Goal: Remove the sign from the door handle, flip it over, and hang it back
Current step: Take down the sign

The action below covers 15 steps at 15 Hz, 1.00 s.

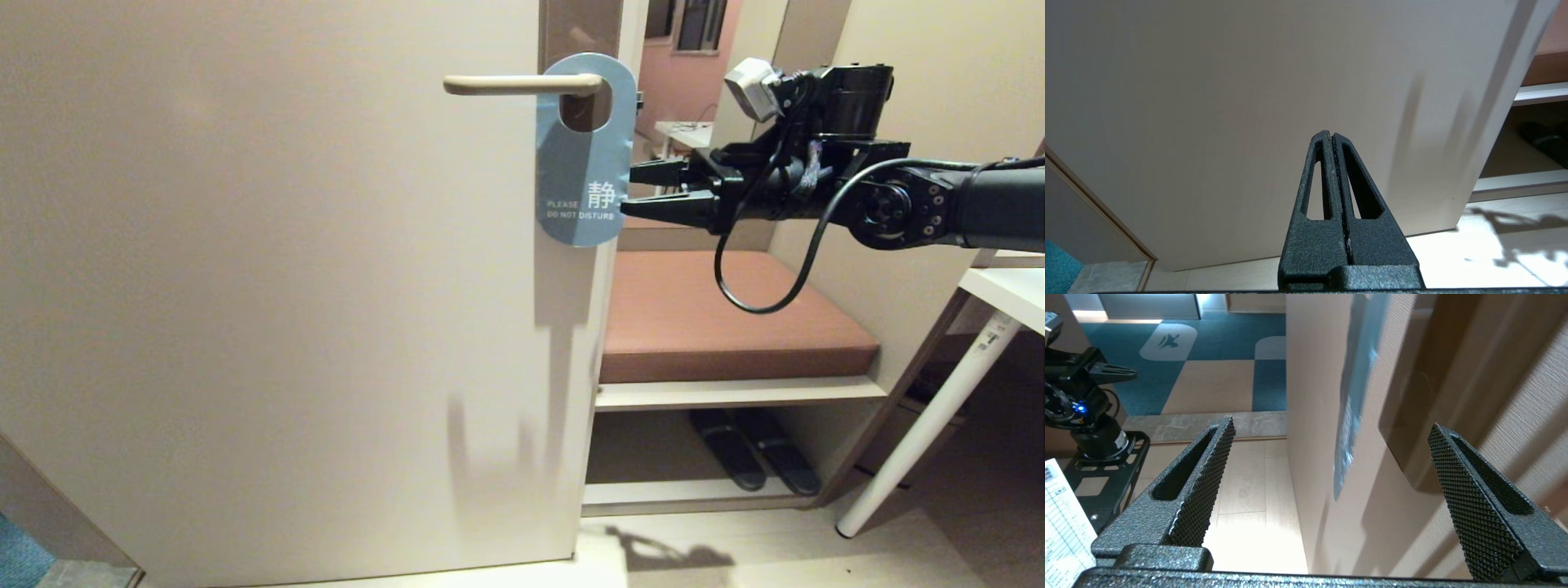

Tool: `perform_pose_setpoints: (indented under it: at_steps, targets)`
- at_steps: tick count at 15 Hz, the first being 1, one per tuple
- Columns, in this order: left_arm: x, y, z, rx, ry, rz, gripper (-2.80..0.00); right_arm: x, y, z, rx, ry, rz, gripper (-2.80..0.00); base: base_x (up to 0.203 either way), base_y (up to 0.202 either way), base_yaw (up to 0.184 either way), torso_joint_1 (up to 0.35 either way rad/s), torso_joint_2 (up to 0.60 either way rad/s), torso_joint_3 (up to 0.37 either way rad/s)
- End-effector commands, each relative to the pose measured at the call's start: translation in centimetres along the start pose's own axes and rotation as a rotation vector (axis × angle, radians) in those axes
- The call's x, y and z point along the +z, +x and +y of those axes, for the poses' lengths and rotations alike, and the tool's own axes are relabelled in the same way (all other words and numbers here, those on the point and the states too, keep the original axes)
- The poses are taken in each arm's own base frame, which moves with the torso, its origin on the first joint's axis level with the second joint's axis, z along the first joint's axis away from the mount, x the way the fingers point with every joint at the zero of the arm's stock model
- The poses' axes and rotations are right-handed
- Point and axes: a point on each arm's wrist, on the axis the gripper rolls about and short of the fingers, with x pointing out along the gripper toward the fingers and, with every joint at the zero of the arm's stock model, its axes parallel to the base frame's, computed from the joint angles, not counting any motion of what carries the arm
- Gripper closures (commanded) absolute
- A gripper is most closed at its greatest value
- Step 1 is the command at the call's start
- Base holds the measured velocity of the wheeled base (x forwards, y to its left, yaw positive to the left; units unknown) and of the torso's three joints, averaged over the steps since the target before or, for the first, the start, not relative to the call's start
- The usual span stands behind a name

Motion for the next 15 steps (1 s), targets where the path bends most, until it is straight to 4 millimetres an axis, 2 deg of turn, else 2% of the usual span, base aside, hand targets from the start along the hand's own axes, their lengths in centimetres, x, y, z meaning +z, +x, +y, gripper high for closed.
perform_pose_setpoints:
  at_steps: [1, 15]
  targets:
    - [0.0, 0.0, 0.0, 0.001, 0.000, 0.002, 0.00, 0.2, 0.4, 0.1, 0.017, -0.002, -0.004, -2.80, 0.000, 0.000, 0.000, 0.000, 0.00, 0.000]
    - [0.0, 0.0, 0.0, 0.001, 0.000, 0.002, 0.00, -0.6, 3.3, -0.3, 0.073, 0.002, -0.008, -2.80, 0.000, 0.000, 0.000, 0.000, 0.00, 0.000]
